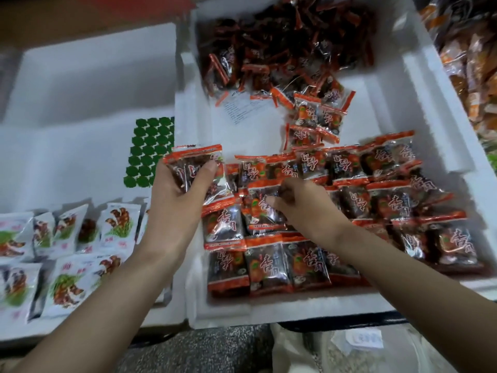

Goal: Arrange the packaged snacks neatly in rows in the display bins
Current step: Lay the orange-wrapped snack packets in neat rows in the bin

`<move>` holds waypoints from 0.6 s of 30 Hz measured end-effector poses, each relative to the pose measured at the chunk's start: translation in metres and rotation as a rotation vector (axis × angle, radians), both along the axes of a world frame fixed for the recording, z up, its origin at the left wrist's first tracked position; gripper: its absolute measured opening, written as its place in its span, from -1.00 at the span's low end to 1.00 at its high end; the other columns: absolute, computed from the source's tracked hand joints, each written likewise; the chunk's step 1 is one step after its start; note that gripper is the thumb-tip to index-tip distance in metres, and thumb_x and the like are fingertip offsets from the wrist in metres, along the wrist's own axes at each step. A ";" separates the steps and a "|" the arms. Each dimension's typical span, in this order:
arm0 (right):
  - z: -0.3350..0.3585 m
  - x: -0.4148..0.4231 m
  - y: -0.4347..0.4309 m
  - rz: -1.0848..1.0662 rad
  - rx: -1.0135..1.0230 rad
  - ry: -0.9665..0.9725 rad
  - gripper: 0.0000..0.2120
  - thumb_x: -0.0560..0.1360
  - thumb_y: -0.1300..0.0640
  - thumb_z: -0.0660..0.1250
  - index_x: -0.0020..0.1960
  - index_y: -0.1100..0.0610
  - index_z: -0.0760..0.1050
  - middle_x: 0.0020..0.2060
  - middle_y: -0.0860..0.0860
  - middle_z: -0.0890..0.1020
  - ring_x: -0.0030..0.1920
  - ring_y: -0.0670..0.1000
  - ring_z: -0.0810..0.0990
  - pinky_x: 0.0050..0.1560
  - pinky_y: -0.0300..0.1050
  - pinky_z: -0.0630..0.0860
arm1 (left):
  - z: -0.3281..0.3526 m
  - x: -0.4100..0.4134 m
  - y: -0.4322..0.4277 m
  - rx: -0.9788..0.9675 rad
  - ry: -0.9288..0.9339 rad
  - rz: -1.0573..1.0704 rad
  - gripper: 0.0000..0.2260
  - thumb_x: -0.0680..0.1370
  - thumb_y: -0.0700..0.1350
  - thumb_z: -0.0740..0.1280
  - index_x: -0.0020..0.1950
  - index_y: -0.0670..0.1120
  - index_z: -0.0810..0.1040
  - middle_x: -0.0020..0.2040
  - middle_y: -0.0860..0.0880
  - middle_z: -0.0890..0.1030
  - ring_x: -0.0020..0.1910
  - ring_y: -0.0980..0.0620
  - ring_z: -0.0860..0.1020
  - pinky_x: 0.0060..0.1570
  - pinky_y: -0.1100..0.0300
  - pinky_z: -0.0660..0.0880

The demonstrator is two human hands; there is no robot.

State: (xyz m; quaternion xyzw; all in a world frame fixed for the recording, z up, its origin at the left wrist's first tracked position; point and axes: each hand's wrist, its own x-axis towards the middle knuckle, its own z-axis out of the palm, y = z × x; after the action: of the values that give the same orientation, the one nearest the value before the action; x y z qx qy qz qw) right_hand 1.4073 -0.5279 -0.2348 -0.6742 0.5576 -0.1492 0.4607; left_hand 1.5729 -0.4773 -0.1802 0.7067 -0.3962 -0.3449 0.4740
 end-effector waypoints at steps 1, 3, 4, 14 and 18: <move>-0.002 0.004 0.001 0.005 0.003 0.005 -0.79 0.57 0.07 0.26 -0.21 0.09 0.35 -0.34 0.04 0.52 -0.38 -0.01 0.50 -0.44 -0.27 0.42 | 0.000 0.001 0.002 0.002 0.003 0.003 -0.70 0.52 0.02 0.33 0.22 -0.01 0.43 0.06 0.10 0.60 0.00 0.24 0.58 -0.03 0.41 0.46; -0.003 0.009 0.001 0.019 0.006 0.017 -0.82 0.57 0.08 0.25 -0.17 0.12 0.38 -0.32 0.04 0.53 -0.33 0.02 0.55 -0.35 -0.20 0.48 | -0.001 0.003 0.006 0.004 0.011 0.007 -0.69 0.52 0.02 0.33 0.23 0.00 0.43 0.05 0.13 0.61 -0.01 0.28 0.58 -0.07 0.45 0.44; -0.003 0.010 0.001 0.026 0.005 0.027 -0.83 0.57 0.08 0.25 -0.15 0.14 0.39 -0.31 0.04 0.54 -0.30 0.03 0.56 -0.33 -0.19 0.49 | -0.002 0.003 0.007 0.009 0.014 0.008 -0.69 0.52 0.02 0.33 0.23 0.00 0.43 0.04 0.14 0.61 -0.01 0.29 0.57 -0.06 0.43 0.43; 0.008 0.011 0.002 0.037 -0.072 0.134 -0.66 0.47 0.05 0.39 0.16 0.17 0.42 -0.19 0.03 0.58 -0.24 0.00 0.60 -0.20 -0.09 0.60 | -0.009 -0.007 0.015 0.081 0.085 -0.048 -0.77 0.47 0.06 0.35 0.09 0.10 0.43 -0.01 0.17 0.60 0.00 0.22 0.58 0.01 0.28 0.45; 0.010 0.008 0.008 0.024 -0.214 0.213 -0.62 0.46 -0.03 0.39 0.16 0.12 0.39 -0.13 0.02 0.61 -0.16 0.02 0.61 -0.13 -0.02 0.61 | -0.009 -0.015 0.015 0.100 0.125 -0.075 -0.77 0.47 0.07 0.35 0.09 0.10 0.44 -0.06 0.16 0.62 -0.16 0.32 0.59 -0.28 0.49 0.44</move>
State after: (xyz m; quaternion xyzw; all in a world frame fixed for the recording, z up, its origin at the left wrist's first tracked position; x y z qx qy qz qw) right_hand 1.4158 -0.5201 -0.2243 -0.7382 0.5760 -0.1298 0.3263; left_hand 1.5579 -0.4619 -0.1895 0.6912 -0.3743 -0.4252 0.4487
